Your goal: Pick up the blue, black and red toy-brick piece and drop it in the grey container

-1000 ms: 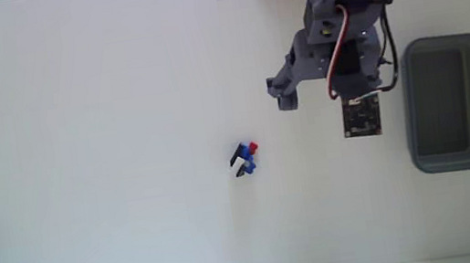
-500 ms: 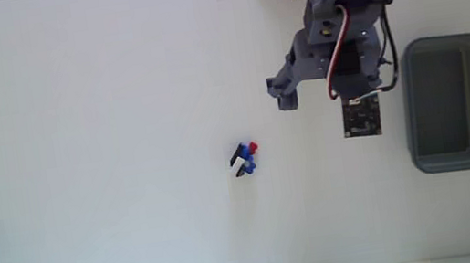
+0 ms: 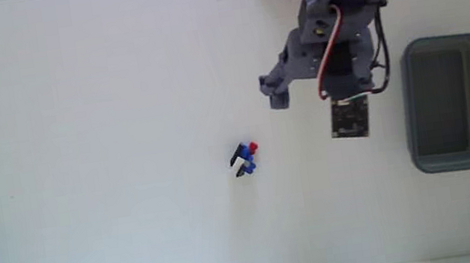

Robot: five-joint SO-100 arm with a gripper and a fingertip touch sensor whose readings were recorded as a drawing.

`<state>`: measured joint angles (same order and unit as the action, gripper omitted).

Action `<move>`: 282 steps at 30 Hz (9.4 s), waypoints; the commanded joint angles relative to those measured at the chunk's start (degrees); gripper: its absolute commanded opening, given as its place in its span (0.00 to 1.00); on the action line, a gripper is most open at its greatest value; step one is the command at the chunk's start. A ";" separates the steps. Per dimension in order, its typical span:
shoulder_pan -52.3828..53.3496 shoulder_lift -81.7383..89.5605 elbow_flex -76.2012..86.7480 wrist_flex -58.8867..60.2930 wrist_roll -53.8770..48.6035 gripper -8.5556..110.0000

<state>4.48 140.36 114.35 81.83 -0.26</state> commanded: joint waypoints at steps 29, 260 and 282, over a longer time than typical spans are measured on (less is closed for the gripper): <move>15.14 1.75 0.21 0.13 0.26 1.00; 15.14 -51.50 -11.34 -41.57 0.26 0.75; 15.14 -51.50 -11.34 -41.57 0.26 0.69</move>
<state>18.54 87.01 103.36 41.04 0.00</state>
